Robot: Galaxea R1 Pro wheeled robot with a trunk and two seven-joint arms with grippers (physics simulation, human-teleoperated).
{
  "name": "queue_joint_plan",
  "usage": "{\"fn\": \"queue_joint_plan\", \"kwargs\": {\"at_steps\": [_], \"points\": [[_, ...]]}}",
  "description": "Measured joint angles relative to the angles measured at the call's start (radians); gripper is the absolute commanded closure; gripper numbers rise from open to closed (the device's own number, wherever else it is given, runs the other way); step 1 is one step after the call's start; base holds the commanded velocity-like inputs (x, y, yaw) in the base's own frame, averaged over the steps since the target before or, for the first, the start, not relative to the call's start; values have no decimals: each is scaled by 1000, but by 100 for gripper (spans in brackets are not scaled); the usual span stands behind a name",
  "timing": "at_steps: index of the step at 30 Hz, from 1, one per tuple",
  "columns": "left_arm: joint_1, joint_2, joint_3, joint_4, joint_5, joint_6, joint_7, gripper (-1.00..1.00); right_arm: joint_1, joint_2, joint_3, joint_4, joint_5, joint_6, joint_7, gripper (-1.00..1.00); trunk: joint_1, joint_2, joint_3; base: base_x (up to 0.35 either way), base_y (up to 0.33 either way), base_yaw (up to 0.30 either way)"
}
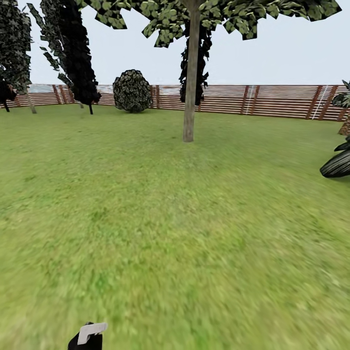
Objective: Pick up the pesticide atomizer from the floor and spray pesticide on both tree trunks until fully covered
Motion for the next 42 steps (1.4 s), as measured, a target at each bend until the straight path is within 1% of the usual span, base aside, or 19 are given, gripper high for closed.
{"fn": "queue_joint_plan", "kwargs": {"at_steps": [25, 31, 33, 34, 35, 36, 39, 42], "points": [[0, -5, 0, 1, 3, 0, 0, 100, 0, 0, 0, 0, 0, 0, -1, -100, 0, 0, 0, 338, 0, 0], [0, -5, 0, 1, 2, 0, 0, 100, -1, 6, 0, -26, -5, -1, -3, -100, 0, 0, 0, 338, 0, 0], [0, -5, 0, 1, 2, 0, 0, 100, -1, 11, -1, -60, -6, -1, -4, -100, 0, 0, 0, 338, 0, 0], [0, -5, 0, 1, 1, 0, 0, 100, -1, 12, -1, -101, -6, -1, -4, -100, 0, 0, 0, 338, 0, 0], [0, -5, 0, 2, 1, 0, 0, 100, -1, 13, -4, -212, -4, -3, -5, -100, 0, 0, 0, 338, 0, 0], [0, -5, 0, 1, 1, 0, 0, 100, -1, 12, -5, -257, -3, -4, -4, -100, 0, 0, 0, 338, 0, 0], [0, -5, -1, 2, 1, 0, 0, 100, 0, 11, -6, -290, -2, -7, -2, -100, 0, 0, 0, 338, 0, 0], [0, -6, -1, 2, 1, 0, 0, 100, 0, 4, -8, -289, -1, -4, 2, -100, 0, 0, 0, 338, 0, 0]]}}
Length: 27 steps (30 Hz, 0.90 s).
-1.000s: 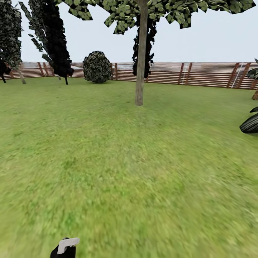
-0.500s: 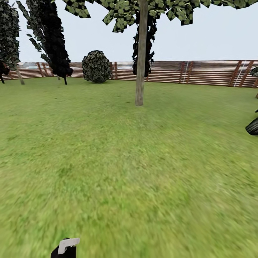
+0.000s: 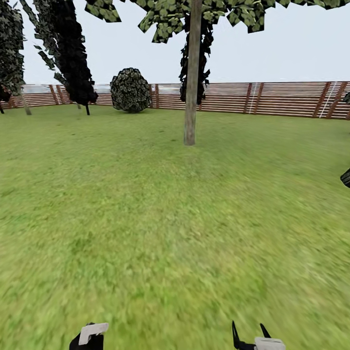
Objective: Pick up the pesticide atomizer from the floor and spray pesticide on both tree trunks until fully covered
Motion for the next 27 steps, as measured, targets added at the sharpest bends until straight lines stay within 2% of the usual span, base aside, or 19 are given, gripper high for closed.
{"fn": "queue_joint_plan", "kwargs": {"at_steps": [4, 18, 27], "points": [[0, -2, 0, 0, 0, 0, 0, 100, 0, -10, 5, 30, 3, 3, 4, -100, 0, 0, 0, 338, 0, 0], [0, 0, 1, 2, -1, -1, -1, 100, 0, -11, 8, 40, 3, 4, 3, -100, 0, 0, 0, 338, 0, 0], [0, 6, 1, 33, -3, -3, -1, 100, 0, 1, 7, 39, 0, 5, 1, -100, 0, 0, 0, 338, 0, 0]]}}
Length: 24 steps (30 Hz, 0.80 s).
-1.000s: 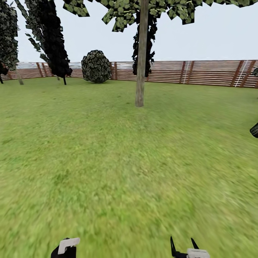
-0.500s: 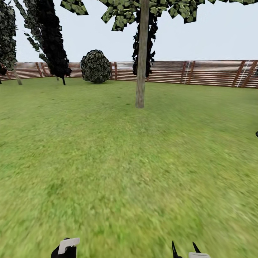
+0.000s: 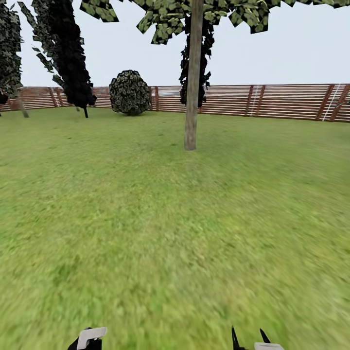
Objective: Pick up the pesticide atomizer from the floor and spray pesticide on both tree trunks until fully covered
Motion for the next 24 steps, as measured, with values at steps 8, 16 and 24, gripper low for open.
{"fn": "queue_joint_plan", "kwargs": {"at_steps": [8, 16, 24], "points": [[0, 1, 0, 1, 0, -1, 0, 100, 0, -5, -6, -9, -4, -3, -3, -100, 0, 0, 0, 338, 0, 0], [0, 2, 0, 1, 0, -3, 0, 100, 0, -7, 0, -4, 1, -10, -1, -100, 0, 0, 0, 338, 0, -8], [0, 1, -2, 1, 1, -3, -1, 100, 2, -9, 1, 1, 4, -12, 2, -100, 0, 0, 0, 338, 0, -243]]}}
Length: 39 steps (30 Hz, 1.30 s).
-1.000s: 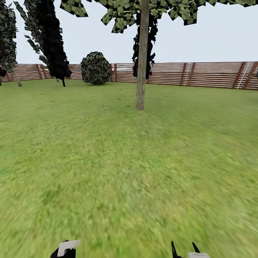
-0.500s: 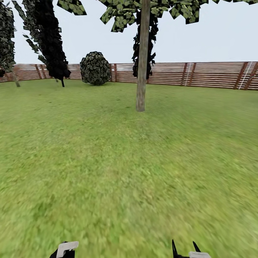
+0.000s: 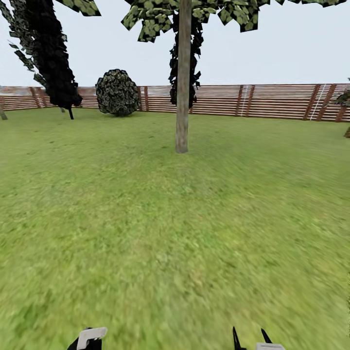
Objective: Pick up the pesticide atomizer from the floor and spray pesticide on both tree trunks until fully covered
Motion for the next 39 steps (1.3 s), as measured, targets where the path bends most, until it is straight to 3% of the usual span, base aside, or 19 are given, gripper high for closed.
{"fn": "queue_joint_plan", "kwargs": {"at_steps": [9, 11, 14, 18, 28, 39], "points": [[0, 0, 0, -5, 0, 0, 0, 100, 0, -2, -6, -2, -1, 10, -3, -100, 0, 0, 0, 338, 0, -38], [0, 0, 0, -6, 0, 0, 0, 100, -1, -2, -8, -3, -2, 40, -3, -100, 0, 0, 0, 338, 0, -1], [0, 0, 0, -5, 0, 0, 0, 100, -2, -3, -9, -19, -5, 175, -5, -100, 0, 0, 0, 338, 0, 0], [0, -2, -1, -2, 0, 0, 0, 100, -2, -3, -6, -31, -4, 229, -6, -100, 0, 0, 0, 338, 0, 0], [0, -6, -2, 0, -1, 0, 0, 100, -2, -2, -3, -31, -3, 234, -5, -100, 0, 0, 0, 338, 0, -10], [0, -5, -2, 0, -1, 0, 0, 100, -2, -2, -3, -31, -4, 232, -5, -100, 0, 0, 0, 338, 0, -163]]}}
